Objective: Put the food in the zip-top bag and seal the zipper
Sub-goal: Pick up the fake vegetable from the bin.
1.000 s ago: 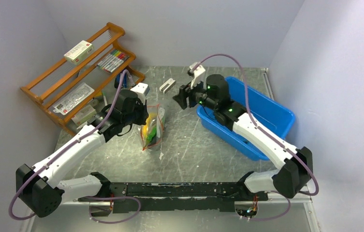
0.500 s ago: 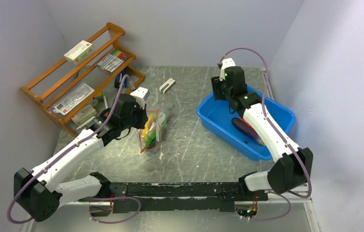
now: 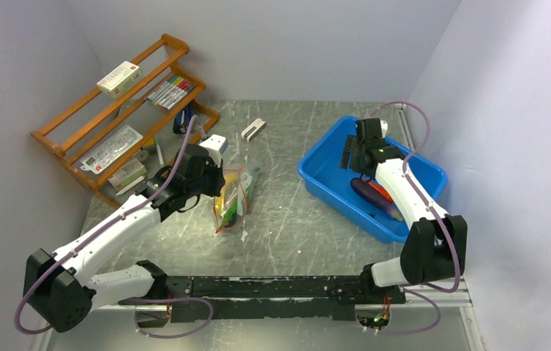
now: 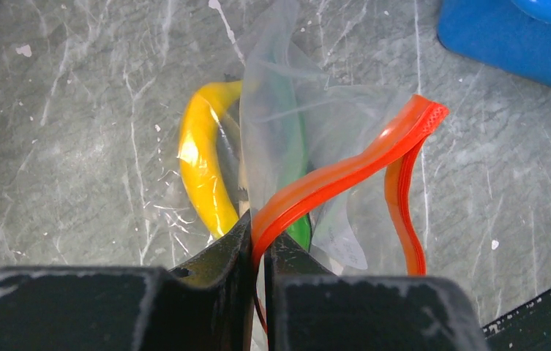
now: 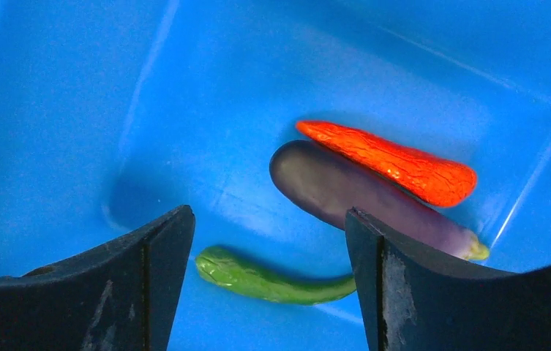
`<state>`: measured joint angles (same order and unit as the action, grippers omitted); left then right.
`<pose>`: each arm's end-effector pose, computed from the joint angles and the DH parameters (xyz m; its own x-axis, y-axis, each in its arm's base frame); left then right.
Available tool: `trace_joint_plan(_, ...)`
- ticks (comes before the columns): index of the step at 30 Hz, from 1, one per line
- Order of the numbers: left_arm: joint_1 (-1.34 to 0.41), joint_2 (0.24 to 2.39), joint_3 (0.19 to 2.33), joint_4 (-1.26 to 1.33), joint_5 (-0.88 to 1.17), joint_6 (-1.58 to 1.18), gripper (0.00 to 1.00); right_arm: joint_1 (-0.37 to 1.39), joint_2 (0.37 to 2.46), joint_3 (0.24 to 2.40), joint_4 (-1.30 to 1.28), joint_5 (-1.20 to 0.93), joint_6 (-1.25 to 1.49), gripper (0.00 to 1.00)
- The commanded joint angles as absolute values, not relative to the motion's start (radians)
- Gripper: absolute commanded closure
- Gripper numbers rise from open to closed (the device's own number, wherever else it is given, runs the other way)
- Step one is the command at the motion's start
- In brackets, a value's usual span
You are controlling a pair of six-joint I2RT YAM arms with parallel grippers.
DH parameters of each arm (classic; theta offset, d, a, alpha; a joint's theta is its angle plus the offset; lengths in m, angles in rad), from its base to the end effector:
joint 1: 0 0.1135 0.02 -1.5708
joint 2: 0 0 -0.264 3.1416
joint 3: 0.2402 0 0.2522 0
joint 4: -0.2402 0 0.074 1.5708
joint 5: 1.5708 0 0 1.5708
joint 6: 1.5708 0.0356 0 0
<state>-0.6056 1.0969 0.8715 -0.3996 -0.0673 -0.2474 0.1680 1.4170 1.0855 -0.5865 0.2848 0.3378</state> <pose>0.1991 -0.1349 0.2881 -0.5945 0.1145 -0.7959 0.3894 0.9070 -0.1604 0.2939 0.0397 0.2655 -0.7364 0.1977 -0.6471 0.2669 0.9637 -0.0093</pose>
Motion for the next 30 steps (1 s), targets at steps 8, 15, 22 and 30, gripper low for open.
trace_joint_plan(8,-0.599,1.209,0.927,-0.388,-0.094,-0.393,0.93,-0.089,1.410,1.049,-0.705,0.345,0.739,0.19)
trace_joint_plan(15,-0.598,1.262,0.942,-0.425,-0.086,-0.460,0.93,-0.221,1.489,1.052,-0.678,0.214,0.866,0.30)
trace_joint_plan(22,-0.598,1.303,1.021,-0.483,-0.057,-0.445,0.93,-0.218,1.470,0.971,-0.457,-0.015,0.437,0.41)
trace_joint_plan(30,-0.599,1.279,0.996,-0.528,-0.013,-0.496,0.93,-0.198,1.362,0.925,-0.481,-0.020,0.157,0.37)
